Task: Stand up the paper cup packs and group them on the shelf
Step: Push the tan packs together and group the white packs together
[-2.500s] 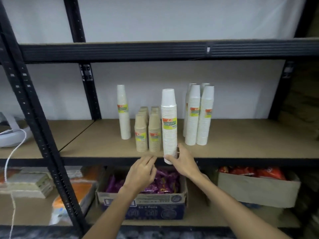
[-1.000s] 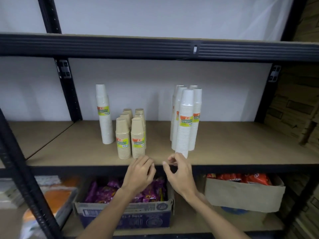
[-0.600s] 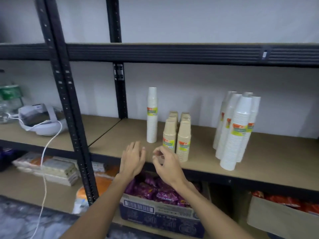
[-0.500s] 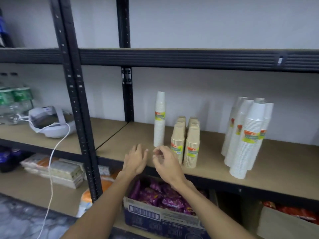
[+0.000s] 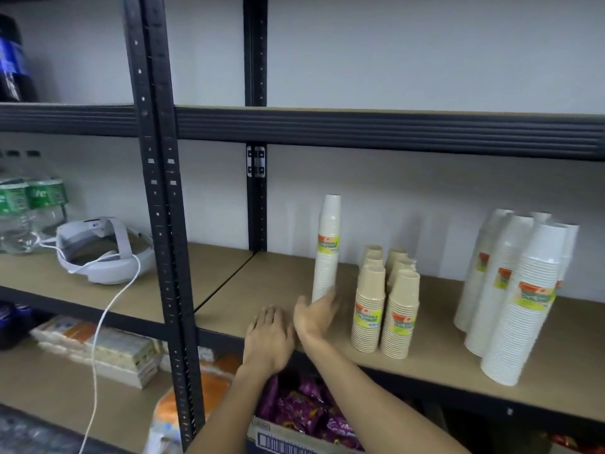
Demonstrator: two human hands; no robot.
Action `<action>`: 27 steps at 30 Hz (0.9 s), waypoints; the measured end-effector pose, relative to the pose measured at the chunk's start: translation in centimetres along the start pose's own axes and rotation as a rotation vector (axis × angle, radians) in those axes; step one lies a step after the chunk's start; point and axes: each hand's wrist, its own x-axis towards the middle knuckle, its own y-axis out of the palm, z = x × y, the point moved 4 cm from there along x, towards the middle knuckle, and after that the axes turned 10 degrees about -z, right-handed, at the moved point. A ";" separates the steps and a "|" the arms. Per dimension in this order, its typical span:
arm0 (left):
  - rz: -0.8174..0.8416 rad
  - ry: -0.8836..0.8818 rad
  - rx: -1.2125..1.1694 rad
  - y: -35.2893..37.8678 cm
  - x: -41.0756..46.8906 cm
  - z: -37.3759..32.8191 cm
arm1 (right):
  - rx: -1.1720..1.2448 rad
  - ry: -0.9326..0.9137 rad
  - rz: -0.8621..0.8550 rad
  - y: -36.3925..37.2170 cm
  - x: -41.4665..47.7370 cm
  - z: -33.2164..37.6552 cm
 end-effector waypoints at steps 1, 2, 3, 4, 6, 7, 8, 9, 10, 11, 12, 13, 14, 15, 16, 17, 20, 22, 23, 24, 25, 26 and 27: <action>-0.007 -0.001 0.002 0.0 0.0 -0.1 | -0.004 0.007 -0.026 0.3 0.8 -0.2; -0.014 -0.002 0.000 0.0 -0.1 -0.2 | -0.014 0.012 -0.045 0.6 1.8 -0.3; -0.016 -0.004 0.000 0.0 -0.1 -0.2 | -0.028 0.016 -0.056 0.9 2.7 -0.4; -0.014 -0.006 -0.001 0.1 -0.1 -0.2 | -0.043 0.021 -0.060 1.1 3.6 -0.5; -0.012 -0.011 -0.004 0.1 0.0 -0.1 | -0.064 0.023 -0.043 1.5 4.9 -0.6; -0.013 -0.014 -0.004 0.2 0.0 -0.1 | -0.074 0.019 -0.018 1.5 5.2 -0.6; -0.018 -0.016 -0.005 0.2 0.0 -0.2 | -0.089 0.008 0.008 1.5 5.2 -0.6; -0.024 -0.016 -0.006 0.1 0.0 -0.3 | -0.100 -0.012 0.036 1.3 5.1 -0.4; -0.027 -0.018 -0.008 0.1 0.0 -0.3 | -0.105 -0.033 0.073 1.1 4.8 -0.1; -0.027 -0.018 -0.012 0.0 0.0 -0.3 | -0.097 -0.056 0.113 0.9 4.4 0.0; -0.027 -0.014 -0.021 -0.2 0.0 -0.3 | -0.092 -0.086 0.151 0.4 3.8 0.2; -0.021 -0.005 -0.040 -0.4 -0.1 -0.4 | -0.096 -0.119 0.188 -0.2 3.1 0.4; -0.006 0.007 -0.070 -0.8 -0.3 -0.4 | -0.110 -0.146 0.220 -1.0 2.3 0.6; 0.016 0.018 -0.109 -1.1 -0.4 -0.4 | -0.127 -0.171 0.247 -2.0 1.5 0.7; 0.040 0.024 -0.152 -1.4 -0.7 -0.2 | -0.154 -0.197 0.272 -3.1 0.8 0.8; 0.058 0.026 -0.190 -1.7 -1.1 -0.1 | -0.178 -0.225 0.291 -4.4 0.1 0.7; 0.028 0.053 -0.233 -2.5 -2.9 0.2 | -0.180 -0.274 0.348 -8.5 -1.8 0.6; -0.019 0.080 -0.255 -2.9 -4.6 -0.2 | -0.143 -0.284 0.388 -11.3 -3.0 0.7; -0.032 0.096 -0.273 -3.1 -5.5 -0.7 | -0.131 -0.287 0.407 -12.7 -3.6 0.7; -0.040 0.115 -0.294 -3.3 -6.4 -1.4 | -0.121 -0.289 0.419 -13.9 -4.1 0.6; -0.048 0.138 -0.312 -3.5 -7.1 -2.3 | -0.112 -0.293 0.425 -15.0 -4.5 0.6; -0.064 0.165 -0.322 -3.8 -7.9 -3.2 | -0.106 -0.297 0.427 -16.2 -4.7 0.6; -0.091 0.197 -0.325 -4.1 -8.6 -4.2 | -0.102 -0.298 0.426 -17.2 -4.8 0.4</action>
